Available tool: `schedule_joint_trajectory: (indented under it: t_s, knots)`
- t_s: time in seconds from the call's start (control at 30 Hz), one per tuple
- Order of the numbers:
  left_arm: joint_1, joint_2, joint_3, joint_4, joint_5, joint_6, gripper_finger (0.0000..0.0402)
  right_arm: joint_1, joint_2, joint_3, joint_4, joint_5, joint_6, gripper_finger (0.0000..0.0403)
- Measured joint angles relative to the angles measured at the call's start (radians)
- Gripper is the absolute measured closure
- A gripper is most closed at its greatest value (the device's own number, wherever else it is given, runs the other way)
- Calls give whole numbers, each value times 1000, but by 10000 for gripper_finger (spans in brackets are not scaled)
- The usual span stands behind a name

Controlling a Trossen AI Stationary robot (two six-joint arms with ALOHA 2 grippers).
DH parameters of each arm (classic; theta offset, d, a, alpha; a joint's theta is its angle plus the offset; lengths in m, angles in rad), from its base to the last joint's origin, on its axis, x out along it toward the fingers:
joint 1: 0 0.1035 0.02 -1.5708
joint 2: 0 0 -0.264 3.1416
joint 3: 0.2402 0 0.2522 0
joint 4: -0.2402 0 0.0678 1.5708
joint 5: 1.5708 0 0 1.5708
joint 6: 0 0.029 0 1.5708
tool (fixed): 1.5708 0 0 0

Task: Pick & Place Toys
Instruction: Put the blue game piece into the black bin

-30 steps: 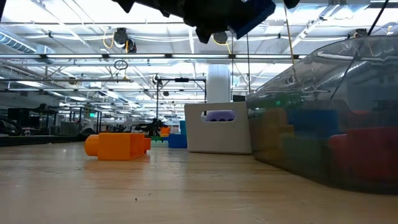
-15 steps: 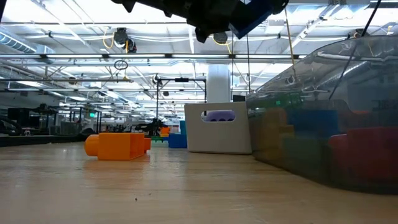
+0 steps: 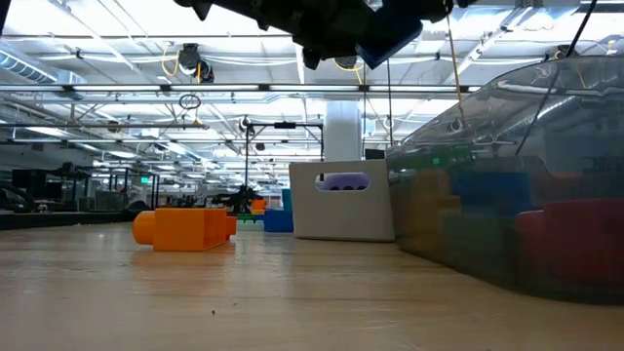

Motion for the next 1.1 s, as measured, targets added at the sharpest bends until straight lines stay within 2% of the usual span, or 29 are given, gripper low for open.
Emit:
schedule_joint_trajectory:
  t_s: [0.33, 0.47, 0.67, 0.87, 0.97, 1.1]
  knots:
    - [4, 0, 0, 4, -2, 21, 286, -4, 0, 0, -59, -2, 76, 214]
    - [5, 0, 0, 6, -2, 22, 301, -4, 0, 0, -68, -2, 98, 244]
    - [5, 0, 0, 6, 1, 25, 298, -4, 0, 0, -76, -5, 98, 311]
    - [5, -14, 0, 3, -4, 24, 236, -4, -1, 0, -104, -1, 102, 315]
    - [5, -40, 0, -22, -2, 72, 210, -4, -2, 1, -103, -1, 101, 315]
    - [3, -118, 0, -119, -44, 108, 185, -4, -17, 0, -129, -2, 104, 315]
